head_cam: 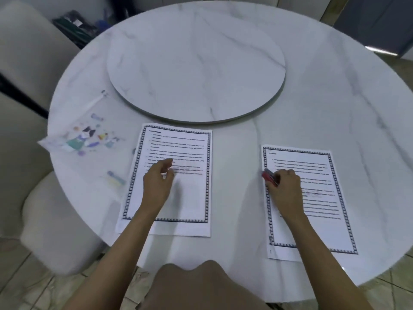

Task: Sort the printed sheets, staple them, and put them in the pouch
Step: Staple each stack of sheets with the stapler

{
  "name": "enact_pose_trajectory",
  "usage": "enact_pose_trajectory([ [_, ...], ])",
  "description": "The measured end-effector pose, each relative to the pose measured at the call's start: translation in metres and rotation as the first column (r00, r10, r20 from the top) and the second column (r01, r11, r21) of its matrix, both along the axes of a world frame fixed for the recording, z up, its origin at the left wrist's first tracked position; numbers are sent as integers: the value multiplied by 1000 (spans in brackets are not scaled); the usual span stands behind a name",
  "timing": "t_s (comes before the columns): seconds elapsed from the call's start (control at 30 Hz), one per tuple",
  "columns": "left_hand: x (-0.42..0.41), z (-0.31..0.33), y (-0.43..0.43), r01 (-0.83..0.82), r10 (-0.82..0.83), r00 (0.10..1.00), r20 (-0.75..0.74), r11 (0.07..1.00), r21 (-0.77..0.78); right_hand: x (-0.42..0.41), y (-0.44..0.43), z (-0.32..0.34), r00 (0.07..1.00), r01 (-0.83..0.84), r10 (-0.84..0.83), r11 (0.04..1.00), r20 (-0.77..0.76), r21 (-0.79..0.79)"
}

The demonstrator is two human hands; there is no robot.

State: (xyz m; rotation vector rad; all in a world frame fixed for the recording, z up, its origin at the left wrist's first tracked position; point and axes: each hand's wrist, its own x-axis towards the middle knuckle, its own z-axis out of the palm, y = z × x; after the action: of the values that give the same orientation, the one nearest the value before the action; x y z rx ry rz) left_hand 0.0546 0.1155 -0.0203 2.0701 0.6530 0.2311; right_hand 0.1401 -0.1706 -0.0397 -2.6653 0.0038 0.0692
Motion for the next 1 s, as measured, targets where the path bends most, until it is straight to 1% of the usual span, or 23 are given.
enact_pose_trajectory([
  [0.1, -4, 0, 40, -28, 28, 1000, -8, 999, 20, -8, 19, 4, 992, 103, -90, 981, 85, -162],
  [0.13, -4, 0, 52, -36, 36, 999, -8, 999, 37, -10, 29, 6, 988, 125, -105, 977, 117, -175],
  [0.17, -4, 0, 63, -38, 38, 999, -4, 998, 55, -11, 41, 8, 985, 121, -101, 982, 138, -145],
  [0.23, -2, 2, 82, -38, 39, 999, -16, 997, 67, -13, 72, 12, 991, 65, -66, 998, 114, 17],
  [0.3, 2, 3, 97, -30, 31, 998, -50, 999, 25, -14, 105, 13, 999, 30, -37, 982, 33, 189],
  [0.37, 7, 2, 109, -12, 8, 995, -104, 999, -35, -16, 135, 14, 998, 39, -27, 967, -48, 252],
  [0.47, 17, -1, 120, 11, -40, 977, -208, 991, -136, -21, 166, 10, 989, 91, -58, 965, -138, 245],
  [0.53, 25, -2, 125, 24, -66, 961, -268, 987, -157, -22, 177, 8, 985, 136, -108, 966, -134, 222],
  [0.6, 34, -2, 130, 13, -67, 954, -294, 983, -182, -21, 184, 8, 979, 184, -162, 964, -124, 194],
  [0.73, 58, -7, 147, -30, -53, 944, -325, 969, -246, -25, 192, 5, 980, 180, -164, 973, -114, 143],
  [0.83, 74, -5, 155, -12, -100, 943, -317, 943, -333, -28, 195, 1, 986, 153, -145, 984, -86, 95],
  [1.0, 102, -3, 169, 1, -122, 951, -283, 920, -393, -27, 196, 1, 985, 161, -153, 980, -76, 113],
])
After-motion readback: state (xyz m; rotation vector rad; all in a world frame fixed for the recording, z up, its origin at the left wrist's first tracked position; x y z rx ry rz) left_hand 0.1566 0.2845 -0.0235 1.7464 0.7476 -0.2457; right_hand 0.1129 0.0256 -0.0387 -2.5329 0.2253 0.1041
